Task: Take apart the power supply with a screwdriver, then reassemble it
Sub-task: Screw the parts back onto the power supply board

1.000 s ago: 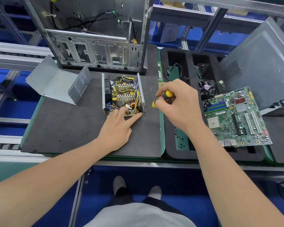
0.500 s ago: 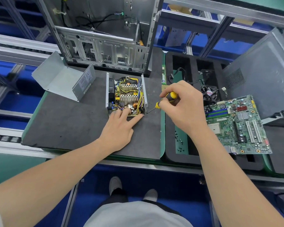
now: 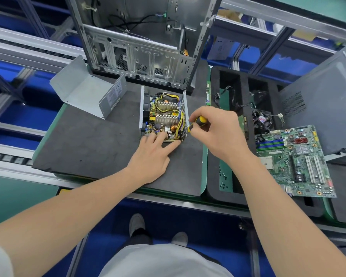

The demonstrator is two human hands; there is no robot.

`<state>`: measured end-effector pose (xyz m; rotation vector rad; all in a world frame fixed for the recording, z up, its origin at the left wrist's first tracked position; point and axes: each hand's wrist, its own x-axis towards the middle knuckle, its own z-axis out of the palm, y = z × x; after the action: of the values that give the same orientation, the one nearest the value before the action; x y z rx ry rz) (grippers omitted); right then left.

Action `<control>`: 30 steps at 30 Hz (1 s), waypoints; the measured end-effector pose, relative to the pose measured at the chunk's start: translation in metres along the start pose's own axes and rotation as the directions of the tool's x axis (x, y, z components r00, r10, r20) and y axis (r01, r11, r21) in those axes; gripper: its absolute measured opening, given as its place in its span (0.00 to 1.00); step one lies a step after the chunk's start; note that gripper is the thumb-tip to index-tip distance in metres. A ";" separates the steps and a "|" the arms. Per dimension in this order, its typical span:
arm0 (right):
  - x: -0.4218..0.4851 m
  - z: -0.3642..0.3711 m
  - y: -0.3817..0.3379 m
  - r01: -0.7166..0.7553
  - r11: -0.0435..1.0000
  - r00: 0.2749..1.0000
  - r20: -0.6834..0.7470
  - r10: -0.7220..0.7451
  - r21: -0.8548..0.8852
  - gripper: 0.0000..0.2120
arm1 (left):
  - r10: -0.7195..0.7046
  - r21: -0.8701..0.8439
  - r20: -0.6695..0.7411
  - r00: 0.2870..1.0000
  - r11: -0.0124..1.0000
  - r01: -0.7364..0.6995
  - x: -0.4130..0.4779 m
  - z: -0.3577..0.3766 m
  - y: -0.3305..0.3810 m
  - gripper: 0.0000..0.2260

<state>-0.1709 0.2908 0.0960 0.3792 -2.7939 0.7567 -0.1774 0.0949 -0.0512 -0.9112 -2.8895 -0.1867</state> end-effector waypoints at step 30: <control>0.011 0.002 -0.010 0.130 0.983 0.948 0.305 -0.085 -0.130 0.10 | -0.001 -0.016 0.019 1.000 1.000 0.001 0.000 0.002 -0.002 0.26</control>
<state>-0.1783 0.2794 0.1013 0.6635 -3.0521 0.4968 -0.1786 0.0931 -0.0536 -0.9192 -2.9098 -0.2022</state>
